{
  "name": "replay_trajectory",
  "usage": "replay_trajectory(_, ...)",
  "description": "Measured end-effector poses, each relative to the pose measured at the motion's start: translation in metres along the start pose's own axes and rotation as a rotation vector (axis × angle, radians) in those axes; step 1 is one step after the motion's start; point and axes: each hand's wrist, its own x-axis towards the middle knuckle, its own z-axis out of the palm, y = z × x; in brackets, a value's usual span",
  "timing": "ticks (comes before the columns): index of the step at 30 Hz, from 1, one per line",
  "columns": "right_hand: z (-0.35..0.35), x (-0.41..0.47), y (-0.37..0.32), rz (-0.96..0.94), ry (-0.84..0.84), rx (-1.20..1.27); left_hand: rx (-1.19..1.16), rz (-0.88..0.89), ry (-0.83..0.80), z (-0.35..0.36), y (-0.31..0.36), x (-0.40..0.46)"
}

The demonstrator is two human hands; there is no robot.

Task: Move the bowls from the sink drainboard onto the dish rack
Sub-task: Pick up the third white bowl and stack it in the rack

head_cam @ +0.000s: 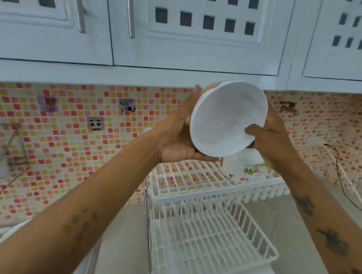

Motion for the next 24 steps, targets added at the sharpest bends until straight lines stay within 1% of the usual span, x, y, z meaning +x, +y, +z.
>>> replay_trajectory(2, -0.027, 0.017, 0.018, 0.093, -0.112, 0.043, 0.042, -0.073, -0.041, 0.01, -0.003, 0.022)
replay_trajectory(4, -0.053, 0.032, 0.039, 0.25, -0.212, 0.205, 0.098, -0.1, -0.012, 0.016, -0.01, 0.047)
replay_trajectory(6, -0.075, 0.04, 0.059, 0.361, -0.238, 0.386, 0.144, -0.093, 0.062, 0.022, -0.02, 0.065)
replay_trajectory(8, -0.088, 0.043, 0.074, 0.391, -0.223, 0.457, 0.168, -0.091, 0.094, 0.031, -0.031, 0.079)
replay_trajectory(10, -0.092, 0.046, 0.084, 0.407, -0.186, 0.42, 0.201, -0.071, 0.11, 0.041, -0.041, 0.093)
replay_trajectory(12, -0.091, 0.051, 0.089, 0.405, -0.131, 0.332, 0.257, 0.014, 0.172, 0.049, -0.052, 0.109)
replay_trajectory(14, -0.089, 0.059, 0.091, 0.403, -0.096, 0.177, 0.508, 0.183, 0.254, 0.052, -0.061, 0.122)
replay_trajectory(16, -0.085, 0.062, 0.095, 0.418, -0.125, 0.081, 0.831, 0.258, 0.31, 0.05, -0.071, 0.132)
replay_trajectory(17, -0.084, 0.063, 0.1, 0.441, -0.127, 0.073, 0.931, 0.23, 0.294, 0.051, -0.073, 0.133)
replay_trajectory(19, -0.079, 0.061, 0.107, 0.449, -0.098, 0.057, 1.02, 0.179, 0.244, 0.051, -0.08, 0.133)
replay_trajectory(21, -0.078, 0.057, 0.117, 0.442, -0.101, 0.01, 1.048, 0.163, 0.237, 0.05, -0.09, 0.133)
replay_trajectory(24, -0.078, 0.056, 0.131, 0.457, -0.15, -0.044, 1.028, 0.152, 0.244, 0.047, -0.102, 0.137)
